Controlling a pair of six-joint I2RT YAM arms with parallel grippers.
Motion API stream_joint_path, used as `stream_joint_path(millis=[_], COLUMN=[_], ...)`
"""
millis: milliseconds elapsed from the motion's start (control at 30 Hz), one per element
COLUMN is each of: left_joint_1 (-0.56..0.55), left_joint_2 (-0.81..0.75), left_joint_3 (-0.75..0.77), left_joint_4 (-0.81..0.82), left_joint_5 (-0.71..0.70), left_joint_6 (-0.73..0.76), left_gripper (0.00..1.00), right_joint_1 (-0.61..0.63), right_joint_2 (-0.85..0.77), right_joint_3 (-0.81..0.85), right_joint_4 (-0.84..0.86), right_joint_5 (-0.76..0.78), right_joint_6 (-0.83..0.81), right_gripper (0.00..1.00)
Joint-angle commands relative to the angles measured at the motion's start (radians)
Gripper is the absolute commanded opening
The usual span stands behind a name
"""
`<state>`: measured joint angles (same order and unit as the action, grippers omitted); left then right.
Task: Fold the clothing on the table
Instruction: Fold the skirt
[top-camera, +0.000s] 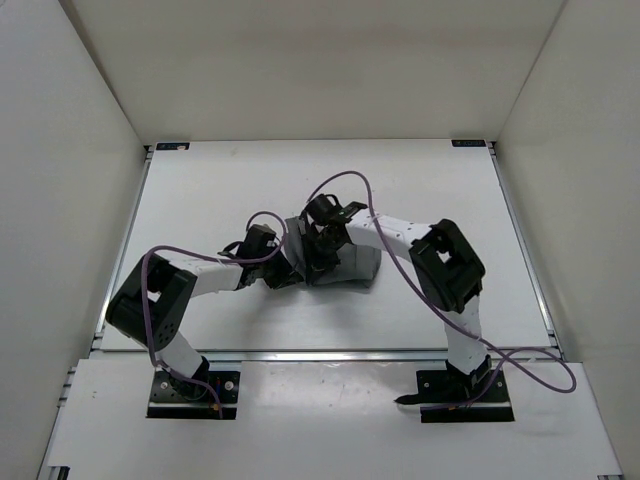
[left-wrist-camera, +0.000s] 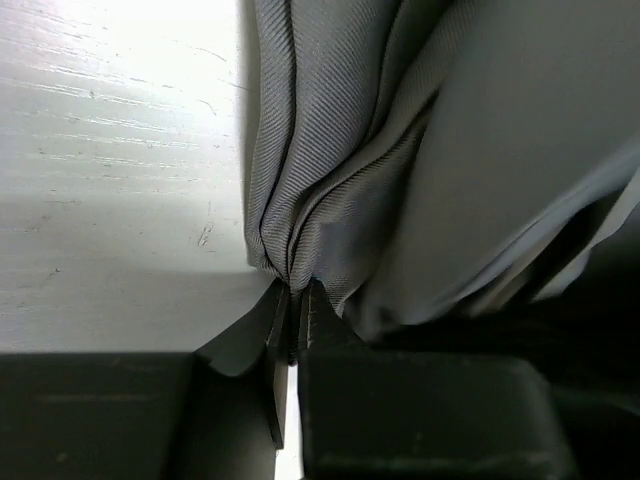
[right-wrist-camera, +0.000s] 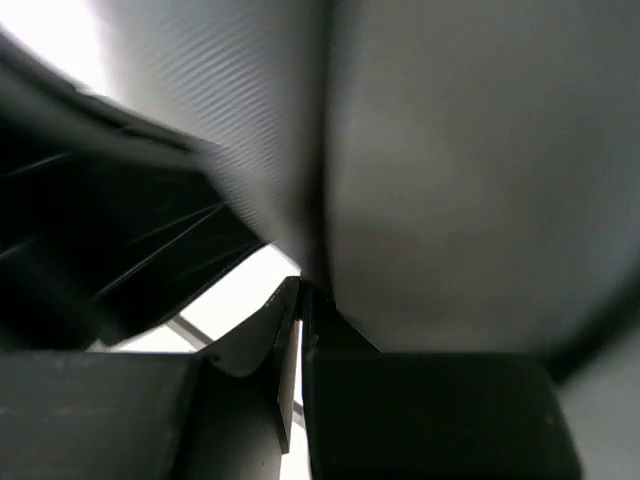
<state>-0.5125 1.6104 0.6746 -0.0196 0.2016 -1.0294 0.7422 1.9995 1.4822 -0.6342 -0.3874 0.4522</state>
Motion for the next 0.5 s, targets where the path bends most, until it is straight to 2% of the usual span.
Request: stream_joint_path(millis=[0, 200, 233, 333, 400, 467], left_joint_1=[0.008, -0.009, 0.005, 0.020, 0.067, 0.106], left_joint_2=[0.025, 0.019, -0.007, -0.065, -0.110, -0.154], left_joint_3=[-0.061, -0.052, -0.069, -0.092, -0.110, -0.139], left_joint_4=[-0.074, -0.098, -0.094, -0.120, -0.125, -0.128], left_joint_5=[-0.057, -0.050, -0.025, -0.034, -0.007, 0.031], left_joint_6=[0.028, 0.067, 0.074, 0.078, 0.089, 0.097], left_gripper=[0.00, 0.00, 0.00, 0.00, 0.05, 0.17], right_joint_1=[0.031, 0.063, 0.063, 0.052, 0.049, 0.028], right_joint_2=[0.024, 0.122, 0.149, 0.159, 0.165, 0.168], right_joint_3=[0.075, 0.185, 0.228, 0.222, 0.236, 0.240], right_joint_4=[-0.033, -0.117, -0.142, -0.130, -0.143, -0.160], right_joint_5=[-0.031, -0.004, 0.037, 0.015, 0.077, 0.102], right_joint_6=[0.003, -0.009, 0.011, 0.034, 0.056, 0.060], right_gripper=[0.00, 0.00, 0.00, 0.00, 0.00, 0.00])
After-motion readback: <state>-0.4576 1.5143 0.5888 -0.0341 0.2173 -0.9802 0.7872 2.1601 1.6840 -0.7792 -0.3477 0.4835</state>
